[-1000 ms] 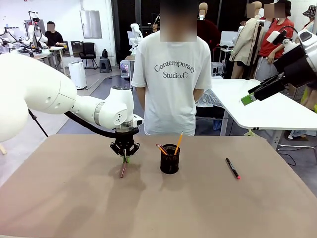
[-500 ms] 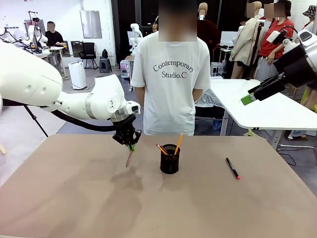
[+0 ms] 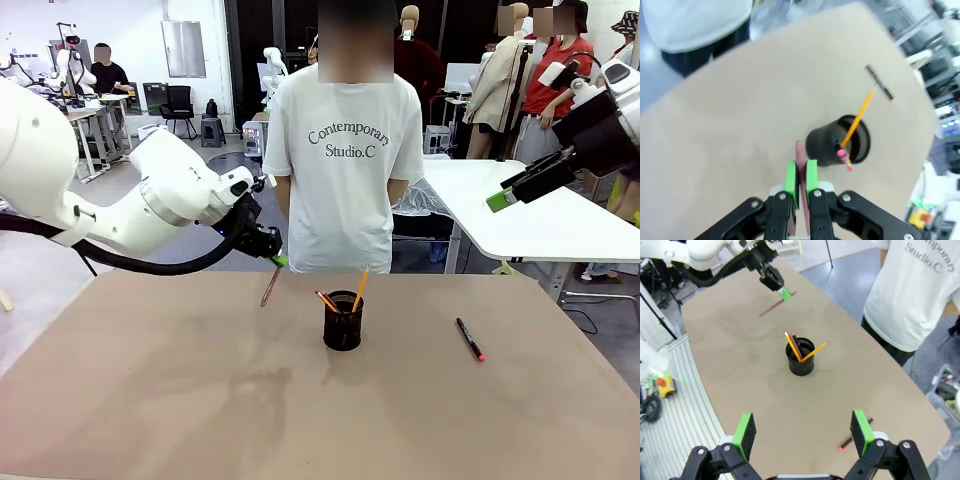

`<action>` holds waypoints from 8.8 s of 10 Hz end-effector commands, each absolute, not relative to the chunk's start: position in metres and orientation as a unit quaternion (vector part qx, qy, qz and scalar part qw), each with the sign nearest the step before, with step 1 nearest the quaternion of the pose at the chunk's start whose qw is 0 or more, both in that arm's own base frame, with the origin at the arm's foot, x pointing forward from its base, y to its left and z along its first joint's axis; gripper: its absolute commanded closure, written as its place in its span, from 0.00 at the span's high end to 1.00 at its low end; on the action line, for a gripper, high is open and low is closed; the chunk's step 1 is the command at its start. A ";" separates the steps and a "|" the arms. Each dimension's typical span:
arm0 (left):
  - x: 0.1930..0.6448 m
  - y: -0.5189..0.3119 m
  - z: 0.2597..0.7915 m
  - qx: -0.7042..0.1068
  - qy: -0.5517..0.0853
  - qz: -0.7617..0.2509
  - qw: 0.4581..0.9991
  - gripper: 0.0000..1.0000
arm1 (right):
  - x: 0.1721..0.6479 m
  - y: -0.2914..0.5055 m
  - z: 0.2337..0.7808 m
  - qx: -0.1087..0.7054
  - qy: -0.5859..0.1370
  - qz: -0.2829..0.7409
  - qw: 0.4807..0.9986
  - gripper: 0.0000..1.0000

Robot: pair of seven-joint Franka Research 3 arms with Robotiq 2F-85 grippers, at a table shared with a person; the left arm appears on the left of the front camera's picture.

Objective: Place the pens into the pen holder.
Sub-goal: Pick up a writing instrument from the table and place it into the Pen holder.

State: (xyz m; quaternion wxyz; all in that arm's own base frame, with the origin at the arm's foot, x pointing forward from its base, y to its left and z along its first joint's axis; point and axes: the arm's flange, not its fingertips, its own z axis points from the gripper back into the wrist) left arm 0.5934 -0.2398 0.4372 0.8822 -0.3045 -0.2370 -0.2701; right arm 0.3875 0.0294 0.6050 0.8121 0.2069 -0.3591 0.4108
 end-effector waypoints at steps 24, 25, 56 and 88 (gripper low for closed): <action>0.599 -0.266 0.417 -0.533 -0.460 -0.562 0.434 0.00 | 0.388 0.030 0.605 0.212 -0.361 0.411 0.810 1.00; 0.602 -0.277 0.410 -0.539 -0.454 -0.570 0.422 0.00 | 0.388 0.030 0.605 0.212 -0.361 0.411 0.810 1.00; 0.580 -0.228 0.439 -0.484 -0.351 -0.612 0.517 1.00 | 0.388 0.030 0.605 0.212 -0.361 0.411 0.810 1.00; 0.555 -0.118 0.509 -0.265 -0.352 -0.626 0.643 1.00 | 0.388 0.030 0.605 0.212 -0.361 0.411 0.810 1.00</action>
